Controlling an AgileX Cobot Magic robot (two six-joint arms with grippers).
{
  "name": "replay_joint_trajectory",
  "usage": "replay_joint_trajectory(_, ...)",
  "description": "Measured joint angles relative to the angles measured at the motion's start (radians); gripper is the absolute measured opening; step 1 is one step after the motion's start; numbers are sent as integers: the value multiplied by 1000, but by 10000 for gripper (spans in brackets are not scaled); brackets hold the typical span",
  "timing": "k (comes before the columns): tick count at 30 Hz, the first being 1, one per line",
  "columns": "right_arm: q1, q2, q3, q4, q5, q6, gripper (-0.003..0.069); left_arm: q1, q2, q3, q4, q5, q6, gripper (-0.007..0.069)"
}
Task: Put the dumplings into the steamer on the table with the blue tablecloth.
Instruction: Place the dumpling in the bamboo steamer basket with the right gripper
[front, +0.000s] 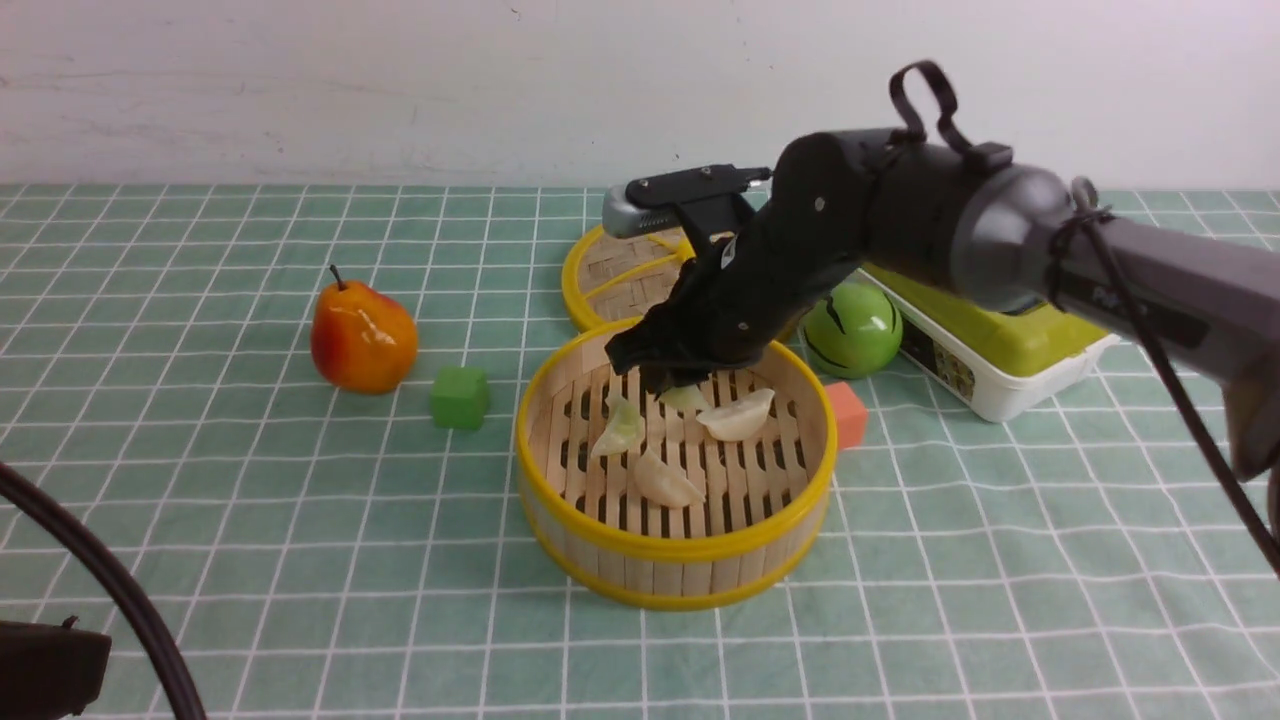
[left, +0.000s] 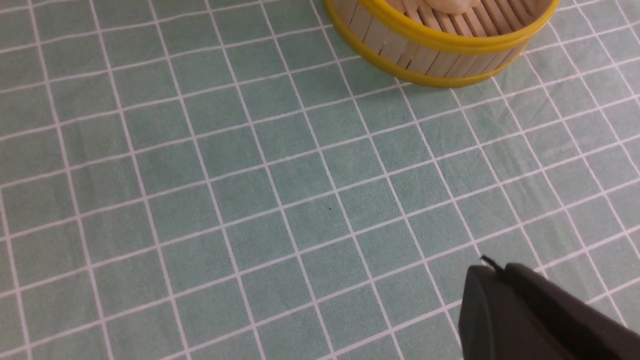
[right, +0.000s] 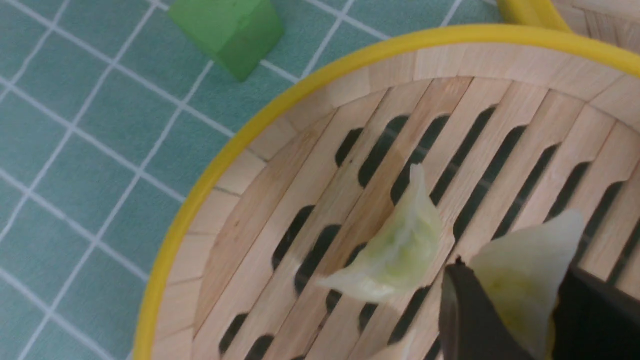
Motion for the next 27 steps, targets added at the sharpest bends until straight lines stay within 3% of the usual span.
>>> replay_joint_trajectory(4, -1, 35, 0, 0, -75, 34, 197, 0, 0, 0, 0, 11, 0, 14)
replay_joint_trajectory(13, -3, 63, -3, -9, -79, 62, 420, 0, 0, 0, 0, 17, 0, 20)
replay_joint_trajectory(16, -10, 27, -17, -12, -2, 62, 427, 0, 0, 0, 0, 20, 0, 22)
replay_joint_trajectory(19, -23, -61, -35, -20, 89, 60, 366, 0, 0, 0, 0, 21, 0, 24)
replay_joint_trajectory(23, -23, -244, -40, -27, 194, 1, 208, 0, 0, 0, 0, 21, 0, 24)
replay_joint_trajectory(25, -14, -363, -1, -24, 219, -48, 90, 0, 0, 0, 0, 21, 0, 28)
replay_joint_trajectory(27, -8, -430, 30, -20, 219, -65, 44, 0, 0, 0, 0, 21, 0, 29)
